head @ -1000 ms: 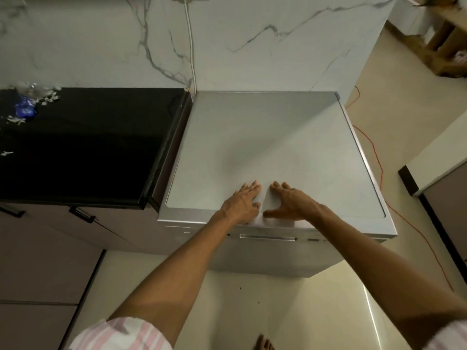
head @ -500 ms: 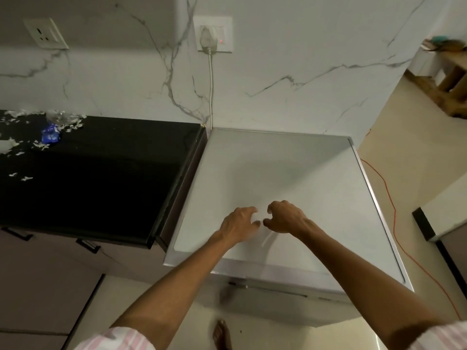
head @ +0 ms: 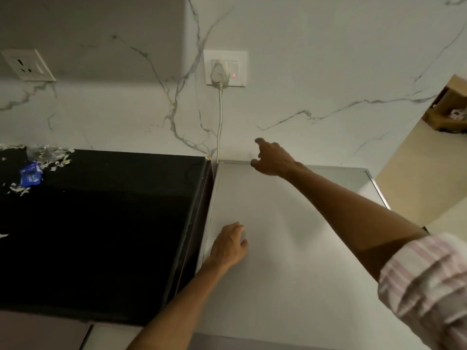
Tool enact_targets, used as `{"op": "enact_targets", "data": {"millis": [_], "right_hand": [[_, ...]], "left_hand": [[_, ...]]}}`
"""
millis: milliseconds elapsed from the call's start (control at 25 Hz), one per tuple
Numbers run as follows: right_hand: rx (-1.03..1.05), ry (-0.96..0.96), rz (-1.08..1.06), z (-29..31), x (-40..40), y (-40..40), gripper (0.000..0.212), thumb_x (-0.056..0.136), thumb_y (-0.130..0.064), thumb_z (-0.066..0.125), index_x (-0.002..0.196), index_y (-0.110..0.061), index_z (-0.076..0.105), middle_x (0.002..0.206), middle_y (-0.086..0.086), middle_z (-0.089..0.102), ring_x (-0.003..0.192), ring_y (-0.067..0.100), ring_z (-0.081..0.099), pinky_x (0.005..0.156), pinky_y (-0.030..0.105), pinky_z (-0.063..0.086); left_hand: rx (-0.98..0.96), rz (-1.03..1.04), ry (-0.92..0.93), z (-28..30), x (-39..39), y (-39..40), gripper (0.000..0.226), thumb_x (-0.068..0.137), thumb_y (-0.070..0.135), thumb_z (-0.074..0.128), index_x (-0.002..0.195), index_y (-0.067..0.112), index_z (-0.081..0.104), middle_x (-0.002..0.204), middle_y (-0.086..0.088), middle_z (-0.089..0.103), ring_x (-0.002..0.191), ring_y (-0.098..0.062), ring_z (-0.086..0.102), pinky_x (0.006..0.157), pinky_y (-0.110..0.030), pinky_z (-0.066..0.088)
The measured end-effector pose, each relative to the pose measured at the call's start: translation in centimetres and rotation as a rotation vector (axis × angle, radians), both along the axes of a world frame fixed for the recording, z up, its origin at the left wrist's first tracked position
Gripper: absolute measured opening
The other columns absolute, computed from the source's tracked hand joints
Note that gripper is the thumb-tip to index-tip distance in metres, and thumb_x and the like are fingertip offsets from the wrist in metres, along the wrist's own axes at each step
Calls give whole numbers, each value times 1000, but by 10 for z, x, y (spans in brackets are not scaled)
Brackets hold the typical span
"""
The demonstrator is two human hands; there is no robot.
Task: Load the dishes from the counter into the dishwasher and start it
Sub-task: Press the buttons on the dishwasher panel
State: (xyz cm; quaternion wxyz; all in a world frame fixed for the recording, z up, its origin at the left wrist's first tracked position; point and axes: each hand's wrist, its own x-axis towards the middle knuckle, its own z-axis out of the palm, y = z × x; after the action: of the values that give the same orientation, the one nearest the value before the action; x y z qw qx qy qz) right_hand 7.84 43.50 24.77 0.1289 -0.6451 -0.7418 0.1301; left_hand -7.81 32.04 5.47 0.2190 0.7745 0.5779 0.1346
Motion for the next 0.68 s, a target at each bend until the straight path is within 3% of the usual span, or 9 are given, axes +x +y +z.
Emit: {"op": "enact_targets", "data": {"millis": [80,200,400,680], "right_hand": [[49,-33,5,20,-9,29,69,90,-24,60,148,-9,26,105,12,63,95,33,61,77,40,52],[107,-77,27,41,-19,65,75,92,-22,60,152,-11,15,100,15,61,83,30,57,71,39,48],[130,-114,44,50,-28,109,86,92,-24,60,155,-13,2,113,17,61,94,31,59,86,45,51],[188,-166,55,54,-23,135,91,91,-26,61,155,-16,-2,119,18,56,101,32,57,90,47,49]], "left_hand": [[84,10,-27,-11,-5,4,47,95,28,56,136,5,53,144,-12,49,135,-25,44,113,-30,35],[225,90,-141,-32,-6,3,44,91,34,51,124,6,63,133,-10,60,122,-26,57,100,-39,50],[311,138,-169,-43,1,-9,42,97,39,46,132,17,58,144,1,52,134,-15,46,110,-32,41],[339,148,-128,-46,2,-9,42,97,39,49,133,20,57,145,5,50,135,-10,44,108,-29,42]]}}
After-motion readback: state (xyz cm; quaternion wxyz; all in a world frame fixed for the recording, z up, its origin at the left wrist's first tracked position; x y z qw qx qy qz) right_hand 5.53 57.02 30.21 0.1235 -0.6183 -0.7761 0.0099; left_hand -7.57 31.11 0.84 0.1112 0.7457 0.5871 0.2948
